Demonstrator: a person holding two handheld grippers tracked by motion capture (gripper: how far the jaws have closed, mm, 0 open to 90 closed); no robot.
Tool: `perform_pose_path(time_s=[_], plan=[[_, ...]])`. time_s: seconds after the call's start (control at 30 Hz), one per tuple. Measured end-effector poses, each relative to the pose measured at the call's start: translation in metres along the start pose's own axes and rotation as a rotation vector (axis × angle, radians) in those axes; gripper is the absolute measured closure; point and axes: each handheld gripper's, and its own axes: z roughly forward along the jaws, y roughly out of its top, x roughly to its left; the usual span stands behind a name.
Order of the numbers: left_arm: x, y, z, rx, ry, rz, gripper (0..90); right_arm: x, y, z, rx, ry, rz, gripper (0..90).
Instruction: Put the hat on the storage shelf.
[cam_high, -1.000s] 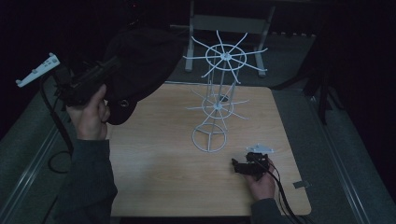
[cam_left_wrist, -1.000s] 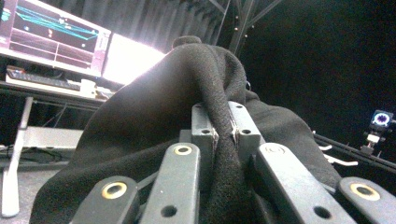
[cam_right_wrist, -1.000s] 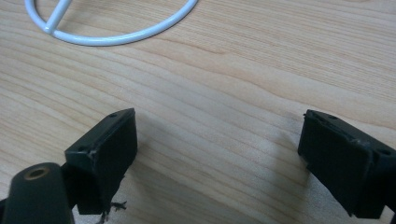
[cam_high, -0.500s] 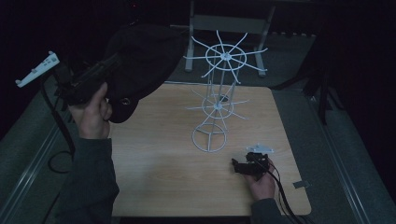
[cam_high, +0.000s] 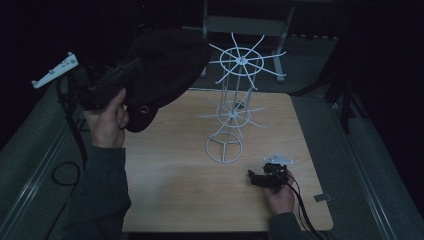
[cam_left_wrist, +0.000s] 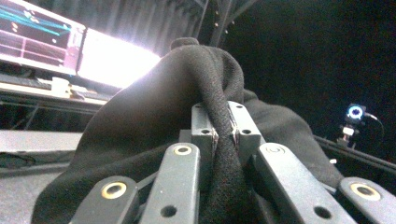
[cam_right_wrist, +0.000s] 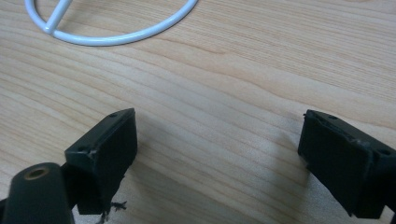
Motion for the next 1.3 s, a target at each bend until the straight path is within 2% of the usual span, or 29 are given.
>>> perform_pose_path(time_s=[0.33,0.5,0.53,0.57,0.6,0.63,0.67,0.77,0.87,0.97,1.07,1.13,1.2,1.3], plan=[[-0.004,-0.018,0.020,0.108,-0.039,0.020,84.0,0.000,0.000,0.000,-0.001,0.000,0.001,11.5],[-0.005,-0.024,0.027,0.153,-0.037,0.029,83.9,0.000,0.000,0.000,-0.002,0.000,0.000,11.5],[-0.005,-0.028,0.030,0.182,-0.030,0.038,83.8,0.000,0.000,0.000,-0.002,0.000,0.000,11.5],[-0.005,-0.028,0.030,0.182,-0.030,0.038,83.8,0.000,0.000,0.000,-0.002,0.000,0.000,11.5],[-0.006,-0.033,0.034,0.216,-0.029,0.047,83.7,0.000,0.000,0.000,-0.002,0.000,0.000,11.6],[-0.006,-0.033,0.034,0.216,-0.029,0.047,83.5,0.000,0.000,0.000,-0.002,0.000,0.000,11.6],[-0.007,-0.038,0.037,0.246,-0.025,0.062,83.4,0.000,0.000,0.000,-0.002,0.000,0.001,11.5],[-0.008,-0.042,0.041,0.269,-0.027,0.070,82.7,0.000,0.000,0.000,-0.001,0.000,0.001,11.5],[-0.010,-0.048,0.045,0.315,-0.033,0.084,80.6,0.000,0.000,0.000,-0.002,0.000,0.000,11.5],[-0.010,-0.049,0.046,0.326,-0.036,0.084,78.7,0.000,0.000,0.000,-0.002,-0.001,0.000,11.5],[-0.009,-0.050,0.046,0.359,-0.039,0.085,74.9,0.000,0.000,0.000,-0.002,0.001,-0.002,11.6],[-0.008,-0.052,0.048,0.387,-0.039,0.085,68.4,0.000,0.000,0.000,-0.001,0.002,-0.003,11.5],[-0.007,-0.056,0.049,0.392,-0.039,0.087,66.8,0.000,0.000,0.000,-0.001,0.002,-0.002,11.5],[-0.004,-0.061,0.051,0.394,-0.044,0.062,64.4,0.000,0.000,0.000,0.000,0.002,-0.002,11.5]])
